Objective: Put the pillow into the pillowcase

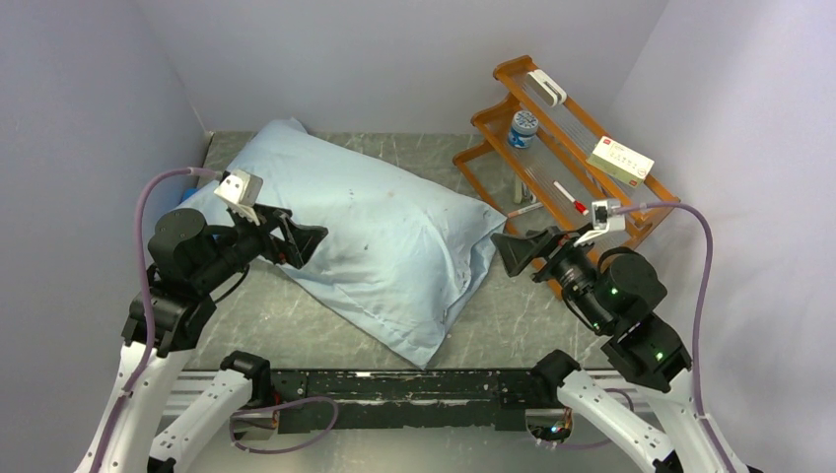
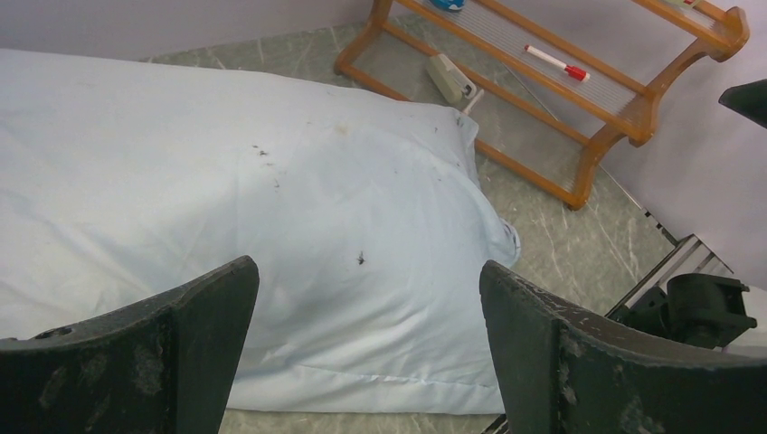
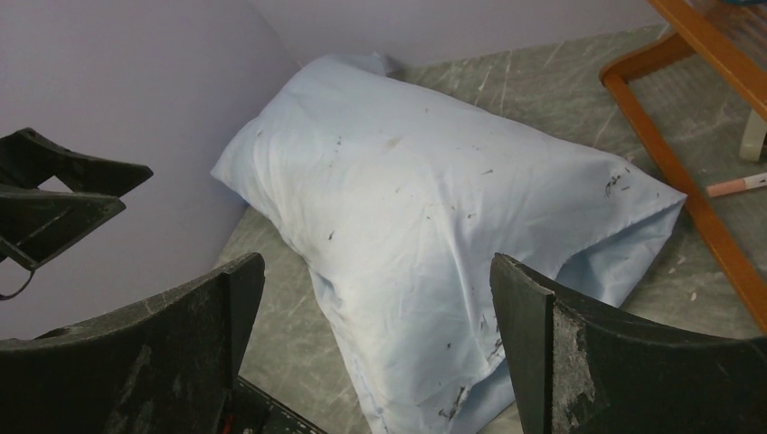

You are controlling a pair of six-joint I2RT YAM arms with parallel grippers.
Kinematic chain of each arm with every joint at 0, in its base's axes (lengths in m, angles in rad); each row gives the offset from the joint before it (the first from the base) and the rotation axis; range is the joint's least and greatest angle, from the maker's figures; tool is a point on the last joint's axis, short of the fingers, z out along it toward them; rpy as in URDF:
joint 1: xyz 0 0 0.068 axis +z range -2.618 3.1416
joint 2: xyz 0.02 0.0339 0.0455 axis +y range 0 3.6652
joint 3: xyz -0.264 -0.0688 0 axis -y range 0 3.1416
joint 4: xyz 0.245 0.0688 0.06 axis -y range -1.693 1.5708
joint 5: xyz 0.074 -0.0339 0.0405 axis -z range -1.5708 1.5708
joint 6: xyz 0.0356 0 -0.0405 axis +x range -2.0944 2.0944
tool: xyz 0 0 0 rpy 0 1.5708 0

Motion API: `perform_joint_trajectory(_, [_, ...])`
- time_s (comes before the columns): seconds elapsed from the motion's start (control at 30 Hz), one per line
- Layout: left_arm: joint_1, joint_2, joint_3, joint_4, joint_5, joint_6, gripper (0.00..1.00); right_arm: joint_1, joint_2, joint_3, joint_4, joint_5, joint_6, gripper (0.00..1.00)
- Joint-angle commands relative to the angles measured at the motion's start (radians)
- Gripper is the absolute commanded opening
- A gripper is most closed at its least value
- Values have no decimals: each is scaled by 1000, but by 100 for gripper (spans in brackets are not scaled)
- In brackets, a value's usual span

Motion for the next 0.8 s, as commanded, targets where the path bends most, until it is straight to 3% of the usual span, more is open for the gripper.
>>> perform_joint_trajectory(0.0, [-7,-9,39,-11,-22,14,97,9,8,3,3,6,-7,100])
perform_joint_trajectory(0.77, [-7,0,37,-15,-44,21,97,9,91,28,-63,67,13,100])
